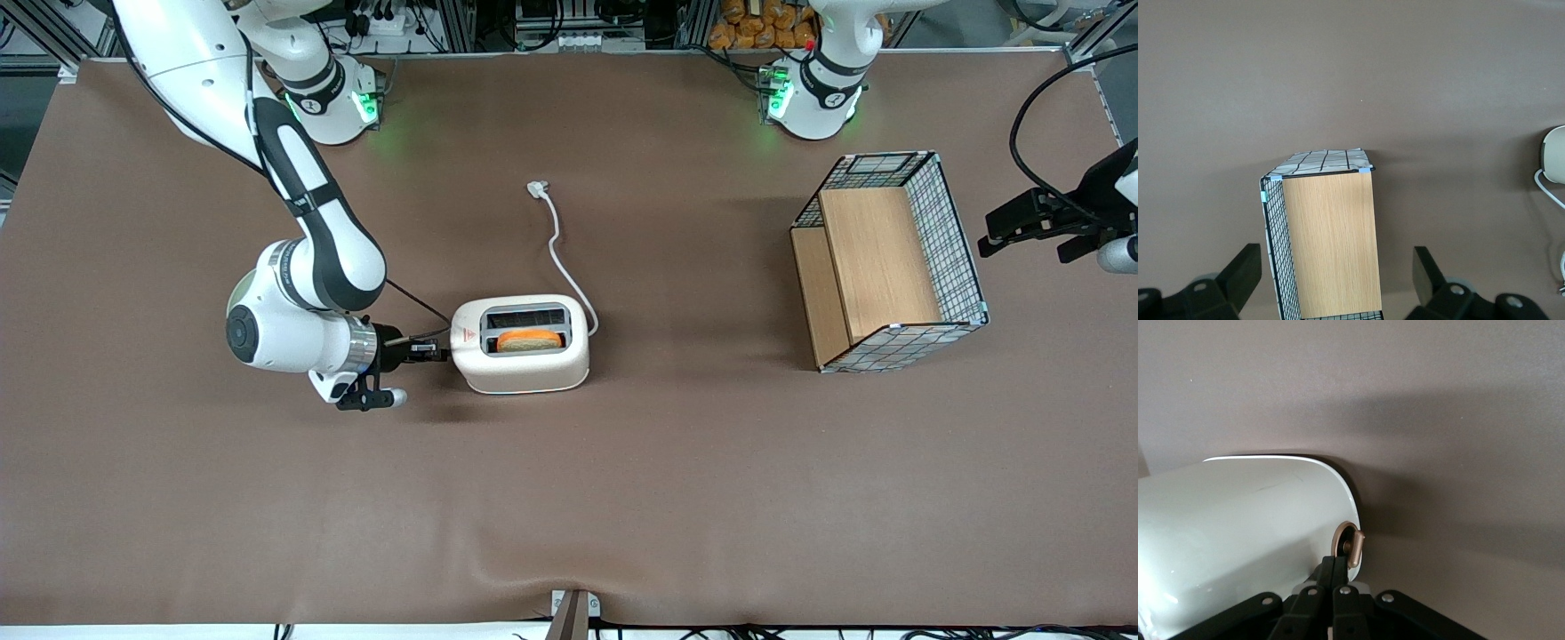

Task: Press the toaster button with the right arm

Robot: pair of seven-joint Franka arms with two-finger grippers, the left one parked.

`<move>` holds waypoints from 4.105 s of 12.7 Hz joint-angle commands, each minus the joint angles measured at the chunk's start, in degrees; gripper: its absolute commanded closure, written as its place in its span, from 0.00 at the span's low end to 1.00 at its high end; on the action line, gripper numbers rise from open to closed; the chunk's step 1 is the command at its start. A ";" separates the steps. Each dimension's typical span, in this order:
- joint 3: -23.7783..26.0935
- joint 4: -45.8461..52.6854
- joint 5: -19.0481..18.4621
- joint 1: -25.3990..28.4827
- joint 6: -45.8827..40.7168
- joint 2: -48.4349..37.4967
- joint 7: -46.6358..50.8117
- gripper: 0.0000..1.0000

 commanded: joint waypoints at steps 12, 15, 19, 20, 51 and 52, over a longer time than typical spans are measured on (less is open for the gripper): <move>-0.36 1.40 1.78 -0.23 0.14 1.24 -2.08 1.00; -0.45 4.30 1.61 -2.52 -4.26 1.24 -2.26 1.00; -0.97 8.52 0.82 -3.93 -10.67 1.25 -1.47 0.00; -1.15 9.05 0.81 -4.54 -11.03 1.24 -1.46 0.00; -1.68 13.36 -38.21 -16.24 -41.02 -32.77 10.32 0.00; -1.59 13.45 -38.30 -16.06 -40.57 -32.77 10.31 0.00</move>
